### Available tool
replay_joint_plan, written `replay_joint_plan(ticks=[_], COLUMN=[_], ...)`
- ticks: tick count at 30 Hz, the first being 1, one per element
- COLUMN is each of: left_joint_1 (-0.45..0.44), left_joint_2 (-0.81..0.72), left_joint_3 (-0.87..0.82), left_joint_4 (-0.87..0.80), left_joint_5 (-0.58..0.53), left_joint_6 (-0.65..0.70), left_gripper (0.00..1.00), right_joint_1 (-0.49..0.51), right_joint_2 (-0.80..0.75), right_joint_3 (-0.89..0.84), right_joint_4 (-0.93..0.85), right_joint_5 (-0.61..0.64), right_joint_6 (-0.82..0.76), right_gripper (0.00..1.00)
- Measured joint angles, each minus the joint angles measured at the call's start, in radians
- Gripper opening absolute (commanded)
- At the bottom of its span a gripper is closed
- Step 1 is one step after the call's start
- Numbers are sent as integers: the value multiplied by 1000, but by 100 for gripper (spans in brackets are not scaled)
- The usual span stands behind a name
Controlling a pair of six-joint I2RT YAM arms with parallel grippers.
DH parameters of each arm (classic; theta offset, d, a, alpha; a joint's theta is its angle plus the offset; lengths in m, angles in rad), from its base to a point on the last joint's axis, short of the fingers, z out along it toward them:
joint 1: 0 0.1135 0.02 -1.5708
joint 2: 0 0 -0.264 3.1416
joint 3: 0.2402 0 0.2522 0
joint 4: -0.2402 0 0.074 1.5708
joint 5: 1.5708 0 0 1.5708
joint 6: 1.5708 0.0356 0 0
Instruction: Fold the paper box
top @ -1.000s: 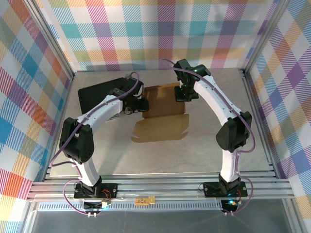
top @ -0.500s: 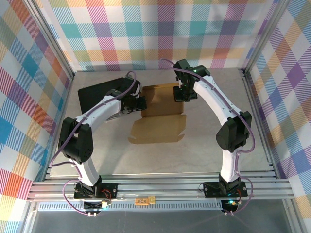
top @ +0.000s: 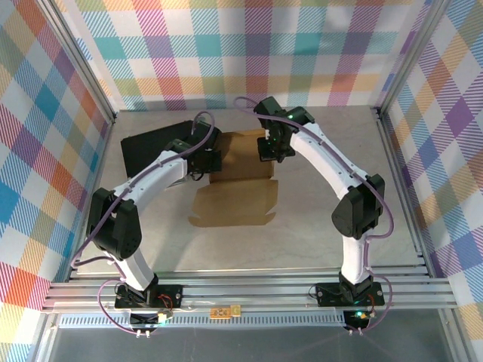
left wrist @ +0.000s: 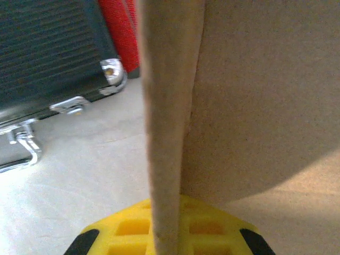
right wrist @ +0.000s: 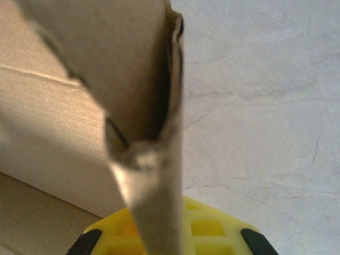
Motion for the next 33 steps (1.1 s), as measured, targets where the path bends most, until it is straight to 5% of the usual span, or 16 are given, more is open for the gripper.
replay_joint_plan(ticks=[13, 17, 23, 33], left_joint_1=[-122, -130, -61, 59], left_joint_2=[-7, -10, -106, -121], left_joint_3=[0, -4, -99, -125], left_joint_4=[-85, -79, -16, 78], left_joint_5=[-349, -375, -228, 74], left_joint_6=[-59, -58, -19, 34], left_gripper=[0, 0, 40, 47], right_joint_1=[53, 52, 43, 29], right_joint_2=[-2, -2, -2, -2], right_joint_3=[-91, -91, -85, -60], right_joint_4=[67, 74, 68, 17], right_joint_5=[90, 76, 33, 10], right_joint_6=[107, 106, 71, 41], right_gripper=[0, 0, 0, 0])
